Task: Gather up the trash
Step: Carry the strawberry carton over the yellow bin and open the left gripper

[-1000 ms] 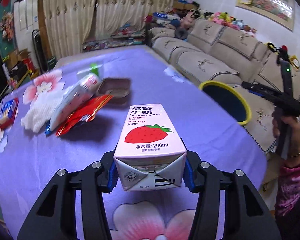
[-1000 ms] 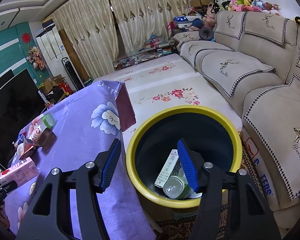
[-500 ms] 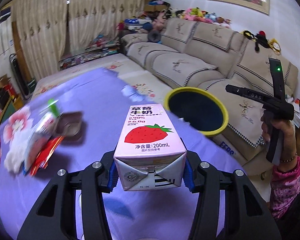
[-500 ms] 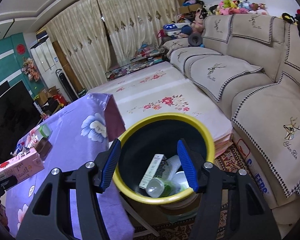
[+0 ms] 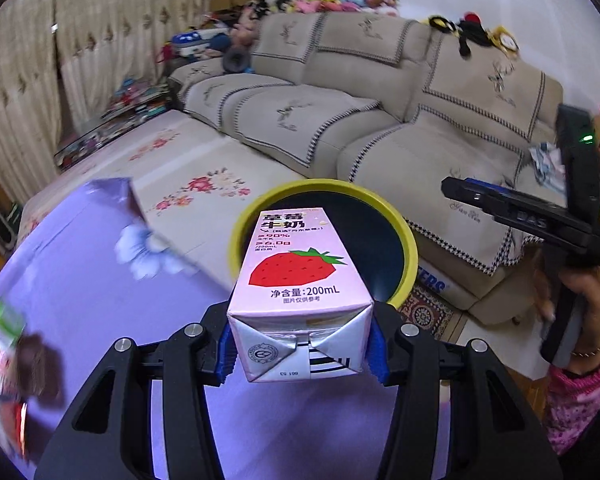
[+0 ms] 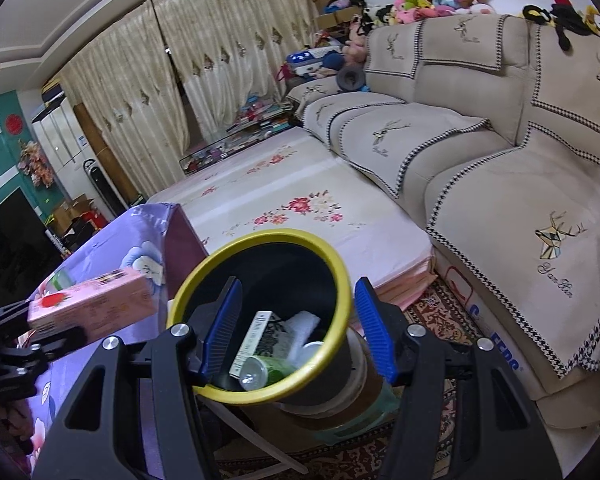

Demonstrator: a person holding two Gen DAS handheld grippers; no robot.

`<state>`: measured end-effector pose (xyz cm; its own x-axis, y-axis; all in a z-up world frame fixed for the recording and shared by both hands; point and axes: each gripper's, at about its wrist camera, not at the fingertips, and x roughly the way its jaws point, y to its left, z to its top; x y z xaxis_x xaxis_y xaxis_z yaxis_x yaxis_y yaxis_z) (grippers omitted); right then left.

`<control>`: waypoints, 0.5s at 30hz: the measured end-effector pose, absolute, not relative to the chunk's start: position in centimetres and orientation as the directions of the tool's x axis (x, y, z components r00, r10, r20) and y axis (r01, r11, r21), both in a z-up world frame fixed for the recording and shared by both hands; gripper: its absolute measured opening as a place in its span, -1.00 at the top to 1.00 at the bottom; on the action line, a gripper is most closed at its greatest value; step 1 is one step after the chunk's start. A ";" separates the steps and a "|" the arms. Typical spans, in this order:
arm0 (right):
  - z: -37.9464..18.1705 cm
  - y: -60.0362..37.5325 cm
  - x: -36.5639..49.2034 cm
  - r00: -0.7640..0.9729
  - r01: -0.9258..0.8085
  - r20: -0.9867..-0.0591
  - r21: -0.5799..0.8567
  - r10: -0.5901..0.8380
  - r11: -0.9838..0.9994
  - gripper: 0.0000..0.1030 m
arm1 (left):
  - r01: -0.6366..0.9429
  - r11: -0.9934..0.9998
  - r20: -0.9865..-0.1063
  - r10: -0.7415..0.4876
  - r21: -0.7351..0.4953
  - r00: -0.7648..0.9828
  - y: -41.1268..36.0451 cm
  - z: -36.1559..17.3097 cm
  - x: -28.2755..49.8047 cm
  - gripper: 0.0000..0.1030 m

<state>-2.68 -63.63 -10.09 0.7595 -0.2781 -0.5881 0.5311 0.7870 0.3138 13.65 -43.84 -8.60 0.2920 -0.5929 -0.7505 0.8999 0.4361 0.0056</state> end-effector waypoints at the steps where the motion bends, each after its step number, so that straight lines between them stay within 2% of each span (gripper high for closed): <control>1: -10.2 -63.9 -2.8 0.758 0.535 -0.589 0.314 -0.281 0.784 -0.08 | 0.903 0.429 -0.755 -0.591 0.004 0.284 -44.8 -8.9 13.8 0.01; 7: -10.6 -64.8 -3.5 0.744 0.560 -0.598 0.314 -0.298 0.767 -0.08 | 0.904 0.427 -0.764 -0.575 0.026 0.294 -50.4 -11.1 15.0 -0.01; 9: -10.6 -64.9 -3.6 0.741 0.564 -0.599 0.314 -0.301 0.764 -0.09 | 0.893 0.449 -0.753 -0.579 0.024 0.311 -51.2 -11.3 15.5 -0.30; 10: -10.6 -64.8 -3.5 0.741 0.565 -0.600 0.313 -0.302 0.764 -0.08 | 0.889 0.458 -0.746 -0.586 0.020 0.318 -51.4 -11.3 15.7 -0.51; 15: -10.5 -64.2 -3.2 0.743 0.556 -0.601 0.309 -0.294 0.772 -0.08 | 0.881 0.473 -0.700 -0.631 -0.005 0.335 -49.8 -9.4 15.9 -0.56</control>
